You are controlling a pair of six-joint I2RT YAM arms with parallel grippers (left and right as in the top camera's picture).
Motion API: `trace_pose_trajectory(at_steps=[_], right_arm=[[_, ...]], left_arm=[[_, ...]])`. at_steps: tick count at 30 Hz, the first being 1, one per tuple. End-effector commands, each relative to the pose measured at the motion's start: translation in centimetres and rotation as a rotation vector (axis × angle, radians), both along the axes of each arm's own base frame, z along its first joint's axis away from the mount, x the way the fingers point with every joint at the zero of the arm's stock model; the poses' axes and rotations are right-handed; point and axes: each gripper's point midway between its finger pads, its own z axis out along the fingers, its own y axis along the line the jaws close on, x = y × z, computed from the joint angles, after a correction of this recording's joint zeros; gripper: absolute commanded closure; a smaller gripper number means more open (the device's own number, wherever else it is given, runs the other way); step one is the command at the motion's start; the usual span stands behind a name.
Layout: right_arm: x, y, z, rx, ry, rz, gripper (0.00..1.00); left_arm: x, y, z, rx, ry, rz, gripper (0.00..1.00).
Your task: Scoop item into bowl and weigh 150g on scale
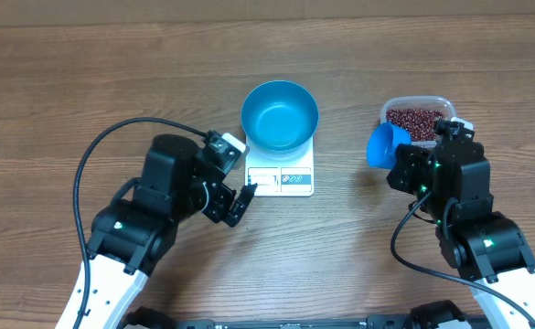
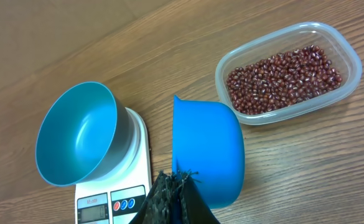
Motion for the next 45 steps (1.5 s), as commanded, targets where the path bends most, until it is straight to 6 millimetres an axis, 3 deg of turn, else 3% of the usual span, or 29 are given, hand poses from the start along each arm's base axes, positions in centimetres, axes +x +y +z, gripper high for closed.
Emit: trace_pose_trajectory(at_steps=[1, 11, 23, 33, 45], right_arm=[[0.4, -0.1, 1.7, 0.01, -0.042, -0.012, 0.96], [0.4, -0.1, 1.7, 0.011, -0.043, -0.013, 0.96], [0.4, -0.1, 1.7, 0.011, -0.043, -0.013, 0.96], [0.4, -0.1, 1.7, 0.011, -0.044, -0.013, 0.96], [0.5, -0.1, 1.8, 0.012, -0.047, -0.013, 0.96]], left_arm=[[-0.3, -0.3, -0.3, -0.04, 0.015, -0.063, 0.01], [-0.6, -0.1, -0.4, -0.133, 0.045, -0.106, 0.0], [1.1, 2.0, -2.0, -0.014, 0.039, 0.004, 0.01], [2.2, 1.8, -3.5, -0.005, 0.076, 0.005, 0.01], [2.2, 1.4, -3.5, 0.005, 0.065, -0.005, 0.0]])
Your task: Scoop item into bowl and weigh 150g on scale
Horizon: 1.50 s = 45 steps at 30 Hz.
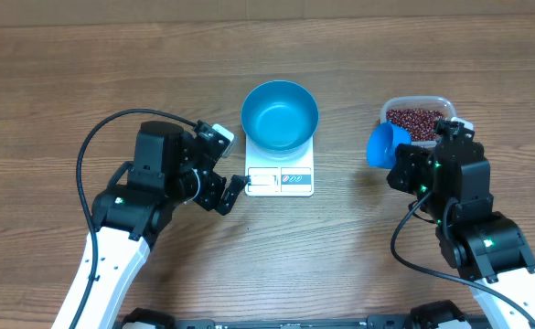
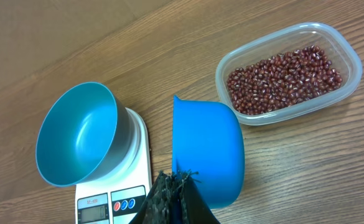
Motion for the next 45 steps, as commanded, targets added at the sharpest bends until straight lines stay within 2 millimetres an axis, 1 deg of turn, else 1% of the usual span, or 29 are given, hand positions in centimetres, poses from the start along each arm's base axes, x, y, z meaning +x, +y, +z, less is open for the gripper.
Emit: trace_pose_trajectory(at_steps=[1, 6, 10, 14, 20, 23, 25, 30, 35, 45], right_arm=[[0.5, -0.1, 1.8, 0.012, -0.047, -0.013, 0.96], [0.5, -0.1, 1.8, 0.012, -0.047, -0.013, 0.96], [0.5, -0.1, 1.8, 0.012, -0.046, -0.013, 0.96], [0.5, -0.1, 1.8, 0.012, -0.046, -0.013, 0.96], [0.5, -0.1, 1.8, 0.012, -0.046, -0.012, 0.96], [0.5, -0.1, 1.8, 0.011, -0.046, -0.013, 0.96], [0.5, -0.1, 1.8, 0.011, -0.046, -0.013, 0.96], [0.5, -0.1, 1.8, 0.011, -0.046, -0.013, 0.96], [0.5, -0.1, 1.8, 0.011, -0.046, -0.013, 0.96], [0.5, -0.1, 1.8, 0.012, -0.046, -0.013, 0.96]], left_arm=[[-0.1, -0.1, -0.3, 0.038, -0.015, -0.013, 0.0], [0.0, 0.0, -0.4, 0.166, -0.073, 0.012, 0.0], [-0.7, -1.1, 0.2, 0.205, -0.116, -0.018, 0.0], [-1.2, -1.7, 0.5, 0.184, -0.121, -0.043, 0.01], [-1.3, -2.1, 1.0, 0.157, -0.137, -0.057, 0.01], [-1.8, -3.5, 1.8, 0.085, -0.162, -0.127, 0.0], [-1.9, -4.1, 2.5, 0.046, -0.182, -0.148, 0.0], [-1.7, -3.6, 2.5, 0.044, -0.177, -0.129, 0.01], [-1.9, -4.0, 2.7, 0.016, -0.173, -0.15, 0.01], [-1.9, -4.0, 2.6, 0.017, -0.167, -0.143, 0.0]])
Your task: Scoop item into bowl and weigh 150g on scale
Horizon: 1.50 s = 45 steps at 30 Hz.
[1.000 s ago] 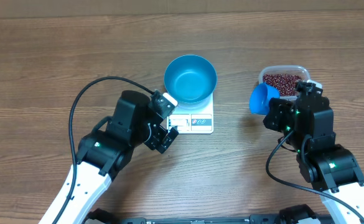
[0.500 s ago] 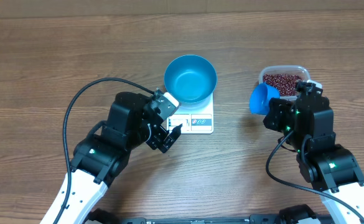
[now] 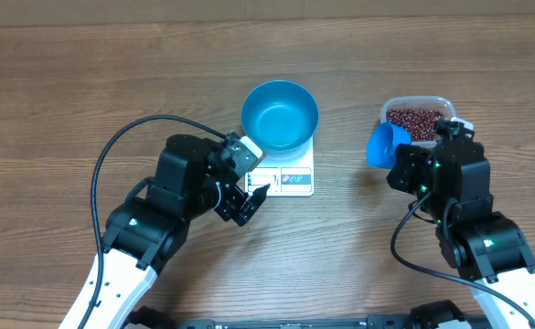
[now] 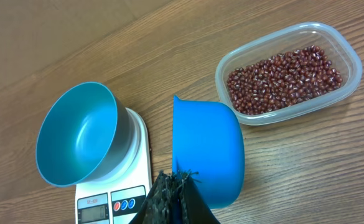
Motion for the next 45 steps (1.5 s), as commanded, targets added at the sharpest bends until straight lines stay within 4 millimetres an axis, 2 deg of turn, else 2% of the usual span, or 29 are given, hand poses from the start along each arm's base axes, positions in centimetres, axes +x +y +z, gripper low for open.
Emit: trace_pose_trajectory(at_steps=[1, 26, 31, 35, 40, 45], right_arm=[[0.5, -0.1, 1.8, 0.012, -0.046, -0.013, 0.96], [0.5, -0.1, 1.8, 0.012, -0.047, -0.013, 0.96], [0.9, 0.0, 2.4, 0.014, -0.077, -0.01, 0.96], [1.5, 0.0, 2.7, -0.048, -0.097, 0.034, 0.96], [2.3, -0.7, 2.2, -0.155, -0.027, 0.08, 0.96], [4.1, -1.9, 2.6, -0.261, 0.048, 0.109, 0.96]], left_arm=[[-0.4, 0.0, -0.2, -0.006, 0.002, -0.014, 0.0], [-0.5, 0.1, -0.3, -0.003, 0.009, -0.014, 0.01], [-0.5, 0.1, -0.3, -0.003, 0.009, -0.014, 0.0], [-0.5, 0.1, -0.3, -0.003, 0.009, -0.014, 0.01], [-0.5, 0.1, -0.3, -0.003, 0.009, -0.014, 0.01], [-0.5, 0.1, -0.3, -0.003, 0.009, -0.014, 0.01]])
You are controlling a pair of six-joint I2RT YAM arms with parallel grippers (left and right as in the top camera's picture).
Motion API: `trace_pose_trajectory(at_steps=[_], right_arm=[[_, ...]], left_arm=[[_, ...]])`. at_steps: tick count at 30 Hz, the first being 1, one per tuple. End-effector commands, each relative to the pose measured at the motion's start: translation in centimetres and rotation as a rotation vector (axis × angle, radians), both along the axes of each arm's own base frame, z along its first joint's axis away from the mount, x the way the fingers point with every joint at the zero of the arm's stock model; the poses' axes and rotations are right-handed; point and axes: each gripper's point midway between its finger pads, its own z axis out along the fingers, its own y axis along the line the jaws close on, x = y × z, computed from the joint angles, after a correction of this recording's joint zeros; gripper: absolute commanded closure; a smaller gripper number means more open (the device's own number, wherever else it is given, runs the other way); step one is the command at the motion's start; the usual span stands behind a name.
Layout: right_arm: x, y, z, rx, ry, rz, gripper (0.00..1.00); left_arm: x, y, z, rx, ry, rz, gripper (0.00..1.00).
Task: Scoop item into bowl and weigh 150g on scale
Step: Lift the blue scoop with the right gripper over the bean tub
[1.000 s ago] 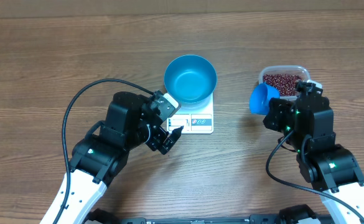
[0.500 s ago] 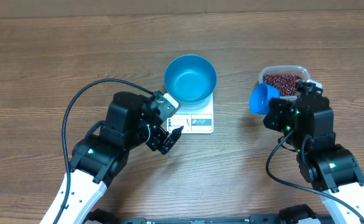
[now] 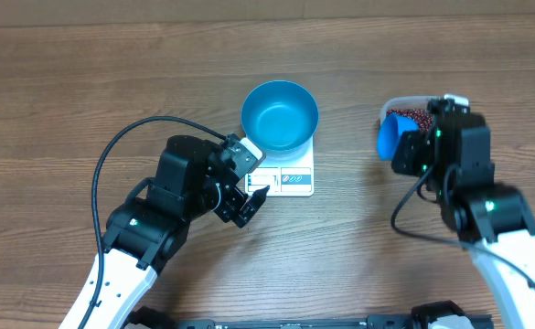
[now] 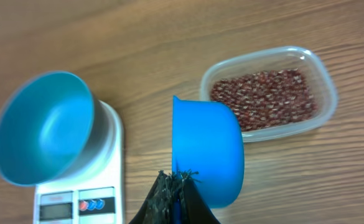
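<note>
A teal bowl (image 3: 280, 115) (image 4: 42, 127) stands on the white scale (image 3: 281, 178) (image 4: 79, 202) at mid table. A clear tub of red beans (image 4: 267, 92) (image 3: 411, 113) lies at the right. My right gripper (image 4: 177, 180) (image 3: 404, 149) is shut on the handle of a blue scoop (image 4: 206, 152) (image 3: 389, 135), which hangs empty at the tub's near left edge. The left gripper (image 3: 251, 199) sits just left of the scale's front; its fingers stand slightly apart with nothing between them.
Bare wooden tabletop (image 3: 57, 100) surrounds everything. The left arm's black cable (image 3: 121, 146) loops over the table's left half. Buttons and a display (image 4: 57, 211) sit on the scale's front face.
My right gripper, still holding the scoop, has moved away from me toward the bean tub. The left arm has not moved.
The right gripper held the blue scoop still beside the tub through all earlier moments. Meanwhile the left gripper was by the scale's left front, then drawn back to the left, then back at the scale's front. Now the scoop is nearer the tub.
</note>
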Motion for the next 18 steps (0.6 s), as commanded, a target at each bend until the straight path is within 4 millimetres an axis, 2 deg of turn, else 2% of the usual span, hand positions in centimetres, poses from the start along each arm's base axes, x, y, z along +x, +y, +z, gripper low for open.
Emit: trace_pose_trajectory(at_steps=[1, 9, 15, 18], right_arm=[[2.1, -1.1, 2.4, -0.11, -0.025, 0.036, 0.96], [5.5, -5.0, 3.3, -0.342, 0.058, -0.101, 0.96], [6.6, -8.0, 1.6, -0.506, 0.129, -0.225, 0.96], [7.0, -8.9, 0.6, -0.564, 0.163, -0.258, 0.96]], left_arm=[[-0.3, 0.0, 0.0, -0.007, -0.004, -0.012, 0.0], [-0.3, 0.0, 0.0, -0.007, -0.004, -0.012, 0.01], [-0.3, 0.0, 0.0, -0.007, -0.004, -0.012, 0.0], [-0.3, 0.0, 0.0, -0.007, -0.004, -0.012, 0.01]])
